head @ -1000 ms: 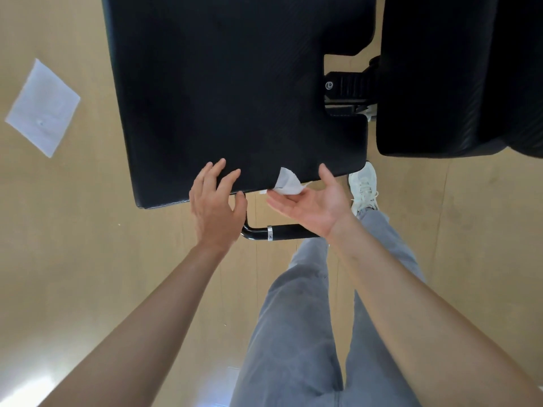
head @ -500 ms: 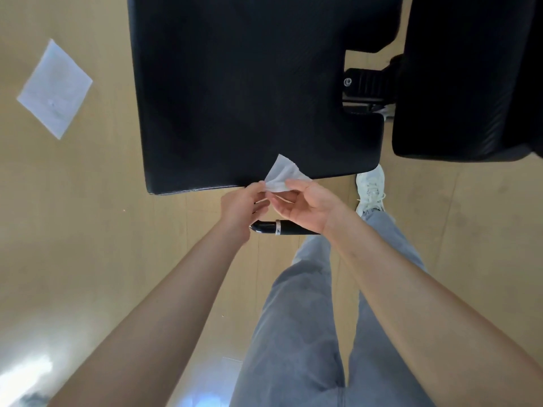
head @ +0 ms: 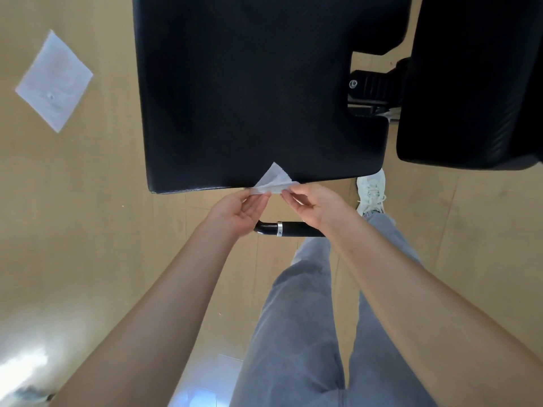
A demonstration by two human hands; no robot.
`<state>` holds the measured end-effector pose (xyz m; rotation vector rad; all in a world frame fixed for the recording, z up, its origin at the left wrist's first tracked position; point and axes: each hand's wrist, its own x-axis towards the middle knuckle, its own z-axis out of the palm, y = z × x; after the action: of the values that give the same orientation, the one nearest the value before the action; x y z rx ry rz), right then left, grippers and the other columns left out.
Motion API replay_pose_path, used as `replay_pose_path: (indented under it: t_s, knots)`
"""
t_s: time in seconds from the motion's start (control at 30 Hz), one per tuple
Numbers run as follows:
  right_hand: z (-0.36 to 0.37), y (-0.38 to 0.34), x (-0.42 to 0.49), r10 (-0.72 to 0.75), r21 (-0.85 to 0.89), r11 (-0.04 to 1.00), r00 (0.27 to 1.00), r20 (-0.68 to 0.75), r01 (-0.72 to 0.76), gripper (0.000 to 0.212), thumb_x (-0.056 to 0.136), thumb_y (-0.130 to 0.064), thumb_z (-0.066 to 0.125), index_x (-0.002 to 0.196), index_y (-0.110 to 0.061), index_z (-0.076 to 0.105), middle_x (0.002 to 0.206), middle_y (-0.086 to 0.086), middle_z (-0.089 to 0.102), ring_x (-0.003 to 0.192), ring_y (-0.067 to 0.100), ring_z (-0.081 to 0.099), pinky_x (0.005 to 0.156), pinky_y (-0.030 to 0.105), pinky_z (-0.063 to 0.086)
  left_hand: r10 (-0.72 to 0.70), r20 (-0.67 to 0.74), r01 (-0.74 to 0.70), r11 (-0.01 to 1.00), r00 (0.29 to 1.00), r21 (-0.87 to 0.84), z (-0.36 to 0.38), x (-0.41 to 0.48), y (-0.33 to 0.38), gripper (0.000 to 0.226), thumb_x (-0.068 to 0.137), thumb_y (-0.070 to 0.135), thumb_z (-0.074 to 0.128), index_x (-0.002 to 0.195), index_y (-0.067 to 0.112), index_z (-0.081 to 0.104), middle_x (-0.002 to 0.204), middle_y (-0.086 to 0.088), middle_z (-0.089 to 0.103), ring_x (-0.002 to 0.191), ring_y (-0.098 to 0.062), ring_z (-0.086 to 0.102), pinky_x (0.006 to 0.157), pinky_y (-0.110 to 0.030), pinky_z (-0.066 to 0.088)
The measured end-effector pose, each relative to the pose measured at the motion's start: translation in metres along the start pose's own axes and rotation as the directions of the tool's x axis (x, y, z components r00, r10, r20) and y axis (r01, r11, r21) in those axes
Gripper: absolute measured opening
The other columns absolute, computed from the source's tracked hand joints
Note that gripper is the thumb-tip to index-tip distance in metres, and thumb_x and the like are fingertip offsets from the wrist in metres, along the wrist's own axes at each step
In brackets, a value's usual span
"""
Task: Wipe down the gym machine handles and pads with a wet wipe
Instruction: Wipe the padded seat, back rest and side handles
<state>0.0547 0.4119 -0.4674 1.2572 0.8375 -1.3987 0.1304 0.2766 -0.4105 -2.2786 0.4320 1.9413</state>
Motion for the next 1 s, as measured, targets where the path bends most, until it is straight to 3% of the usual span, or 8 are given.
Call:
replay_pose_path:
  t_s: [0.2,0.3,0.4,0.63,0.83,1.0]
  knots:
    - [0.026,0.024,-0.004,0.021,0.054,0.998,0.995,0.102,-0.027,0.015,0.092,0.016,0.055,0.092,0.006,0.065,0.1,0.02,0.072,0.107,0.032,0.069,0.102,0.042,0.055,0.059,-0.055,-0.064,0.992,0.997,-0.104,-0.024,0.004,0.026,0.023,0.101,0.001,0.057,0.123,-0.005,0.065,0.108,-0.02,0.076,0.093,-0.034,0.074,0.077,-0.042,0.064]
    - [0.027,0.027,-0.008,0.059,0.107,0.991,0.989,0.138,-0.074,0.014,0.091,0.016,0.057,0.095,0.007,0.066,0.109,0.022,0.072,0.106,0.035,0.07,0.099,0.046,0.056,0.076,-0.028,-0.079,0.982,0.997,-0.169,-0.033,0.003,0.028,0.024,0.102,0.001,0.052,0.122,-0.004,0.064,0.11,-0.021,0.076,0.105,-0.036,0.073,0.089,-0.046,0.061]
    - [0.02,0.022,-0.007,0.048,0.226,0.971,0.993,0.111,-0.073,0.021,0.093,0.009,0.059,0.113,0.008,0.064,0.12,0.023,0.069,0.109,0.038,0.069,0.091,0.051,0.059,0.074,0.024,-0.066,0.967,0.997,-0.245,-0.03,-0.002,0.021,0.02,0.103,0.005,0.046,0.115,0.0,0.062,0.118,-0.027,0.071,0.111,-0.043,0.069,0.098,-0.051,0.056]
    - [0.027,0.022,-0.015,-0.011,0.259,0.966,0.995,0.097,-0.014,0.02,0.094,0.001,0.064,0.114,0.002,0.065,0.111,0.018,0.071,0.104,0.037,0.07,0.091,0.055,0.058,0.047,0.105,-0.006,0.933,0.993,-0.36,-0.025,-0.007,0.018,0.033,0.104,0.018,0.05,0.131,-0.001,0.053,0.131,-0.03,0.06,0.124,-0.046,0.058,0.106,-0.053,0.049]
    - [0.07,0.054,-0.011,0.058,0.182,0.98,0.987,0.148,-0.085,0.025,0.091,-0.003,0.067,0.116,-0.001,0.064,0.12,0.015,0.067,0.113,0.031,0.067,0.1,0.049,0.054,0.138,0.029,-0.116,0.912,0.99,-0.394,-0.051,-0.018,0.05,0.036,0.104,0.017,0.052,0.131,-0.006,0.05,0.13,-0.027,0.059,0.124,-0.044,0.058,0.106,-0.051,0.05]
    - [0.104,0.084,-0.02,0.116,0.226,0.961,0.973,0.198,-0.16,0.02,0.091,-0.009,0.07,0.11,-0.003,0.065,0.114,0.016,0.069,0.112,0.032,0.067,0.1,0.052,0.054,0.231,-0.08,-0.243,0.885,0.97,-0.398,-0.079,-0.026,0.074,0.031,0.104,0.012,0.048,0.128,-0.005,0.054,0.128,-0.026,0.062,0.12,-0.04,0.061,0.102,-0.049,0.052]
